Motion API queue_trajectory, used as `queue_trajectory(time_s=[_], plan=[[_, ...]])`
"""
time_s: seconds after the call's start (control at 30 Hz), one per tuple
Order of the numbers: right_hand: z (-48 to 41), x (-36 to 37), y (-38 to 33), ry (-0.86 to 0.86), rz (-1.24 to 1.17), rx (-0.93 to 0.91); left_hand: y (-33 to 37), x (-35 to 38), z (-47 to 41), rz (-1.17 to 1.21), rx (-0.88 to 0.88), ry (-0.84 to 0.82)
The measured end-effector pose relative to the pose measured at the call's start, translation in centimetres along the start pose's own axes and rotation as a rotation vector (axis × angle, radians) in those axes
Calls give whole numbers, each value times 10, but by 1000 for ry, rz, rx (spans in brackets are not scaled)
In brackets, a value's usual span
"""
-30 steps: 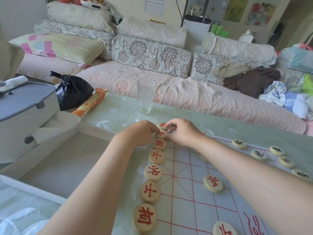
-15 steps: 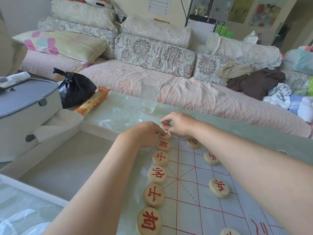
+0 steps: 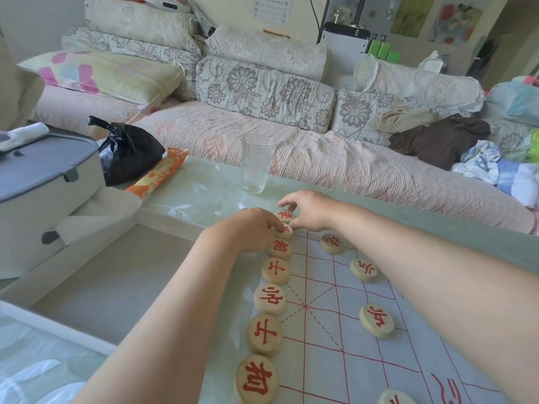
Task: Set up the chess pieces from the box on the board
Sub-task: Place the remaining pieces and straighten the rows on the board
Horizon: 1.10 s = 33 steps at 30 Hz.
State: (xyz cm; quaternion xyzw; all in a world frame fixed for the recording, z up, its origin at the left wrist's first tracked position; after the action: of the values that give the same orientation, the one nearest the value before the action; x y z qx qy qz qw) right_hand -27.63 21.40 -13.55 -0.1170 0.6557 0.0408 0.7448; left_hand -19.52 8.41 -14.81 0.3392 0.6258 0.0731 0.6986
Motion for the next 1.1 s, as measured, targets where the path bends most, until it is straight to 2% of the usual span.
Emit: queue_trajectory(time_s=[0.37,0.5,0.63,0.9,1.1], plan=[[3,-3,7,36,-12,-1,-2,1,-3,-7,16,-1],[21,-23,30,97,-83,38,9,-3,-9,-80,74,124],[53,-26,55,49,-71,72,34,5,-20,-103,152,226],[83,-13,72,79,16,91,70,42,-26,-233,161,135],[80,-6,75,70,-128,67,78,44,-22,-274,159,73]])
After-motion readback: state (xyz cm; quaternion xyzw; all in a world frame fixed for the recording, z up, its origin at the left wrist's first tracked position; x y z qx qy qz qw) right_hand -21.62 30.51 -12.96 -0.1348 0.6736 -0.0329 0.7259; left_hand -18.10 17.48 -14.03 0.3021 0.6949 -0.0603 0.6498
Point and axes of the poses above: each hand's wrist, its own z-axis away from the middle knuckle, its own x-axis out of the palm, y = z × x, the point moved 6 cm from there along -z, towards the middle knuckle, and after that the axes turned 11 degrees about x, right-handed, at the moved point
